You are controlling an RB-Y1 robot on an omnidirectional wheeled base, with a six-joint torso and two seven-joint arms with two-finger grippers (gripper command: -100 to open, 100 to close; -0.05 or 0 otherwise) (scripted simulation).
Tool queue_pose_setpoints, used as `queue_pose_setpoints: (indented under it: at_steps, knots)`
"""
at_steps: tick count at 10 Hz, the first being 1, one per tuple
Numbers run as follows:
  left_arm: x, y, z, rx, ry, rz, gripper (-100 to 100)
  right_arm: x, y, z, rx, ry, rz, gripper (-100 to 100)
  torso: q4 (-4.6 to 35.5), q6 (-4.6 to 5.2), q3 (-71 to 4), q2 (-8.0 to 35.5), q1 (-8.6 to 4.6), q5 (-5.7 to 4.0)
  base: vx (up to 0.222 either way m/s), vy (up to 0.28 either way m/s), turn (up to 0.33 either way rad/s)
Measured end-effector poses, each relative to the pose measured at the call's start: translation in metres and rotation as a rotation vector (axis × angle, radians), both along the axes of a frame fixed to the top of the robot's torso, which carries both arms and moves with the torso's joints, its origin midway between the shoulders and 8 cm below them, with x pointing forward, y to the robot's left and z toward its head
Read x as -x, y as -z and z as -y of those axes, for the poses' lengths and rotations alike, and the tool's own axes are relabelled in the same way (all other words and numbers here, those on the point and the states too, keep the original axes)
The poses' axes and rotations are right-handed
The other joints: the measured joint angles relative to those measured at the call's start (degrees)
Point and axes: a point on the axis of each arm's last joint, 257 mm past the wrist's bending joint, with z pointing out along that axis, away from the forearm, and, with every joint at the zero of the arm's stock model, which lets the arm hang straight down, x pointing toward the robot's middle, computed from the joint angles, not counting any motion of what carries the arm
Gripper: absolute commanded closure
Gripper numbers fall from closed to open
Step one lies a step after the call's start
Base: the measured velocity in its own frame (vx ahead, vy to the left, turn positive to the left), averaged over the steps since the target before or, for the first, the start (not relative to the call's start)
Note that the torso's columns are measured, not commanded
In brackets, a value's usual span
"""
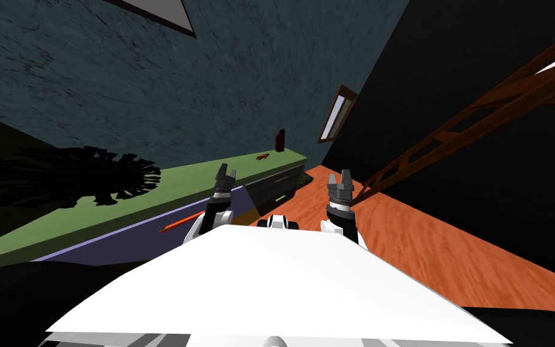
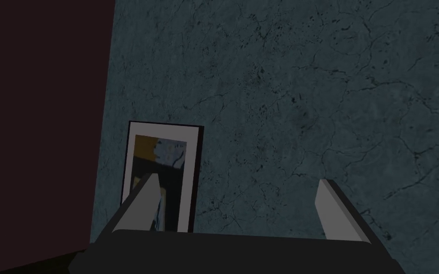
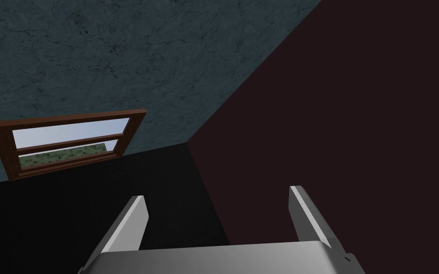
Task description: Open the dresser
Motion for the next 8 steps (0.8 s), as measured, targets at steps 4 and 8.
queue_pose_setpoints:
  at_steps: [4, 8]
  knots:
    - [-0.013, 0.043, -0.016, 0.012, -0.033, -0.085, -100, 0.0, 0.0, 0.0, 0.0, 0.0, 0.0, 0, 0.0, 0.0, 0.0, 0.0, 0.11, 0.04, 0.072, -0.155, 0.062]
    - [-0.02, 0.074, -0.038, 0.027, -0.066, -0.148, -100, 0.0, 0.0, 0.0, 0.0, 0.0, 0.0, 0, 0.0, 0.04, 0.0, 0.0, 0.05, 0.05, 0.072, -0.133, 0.061]
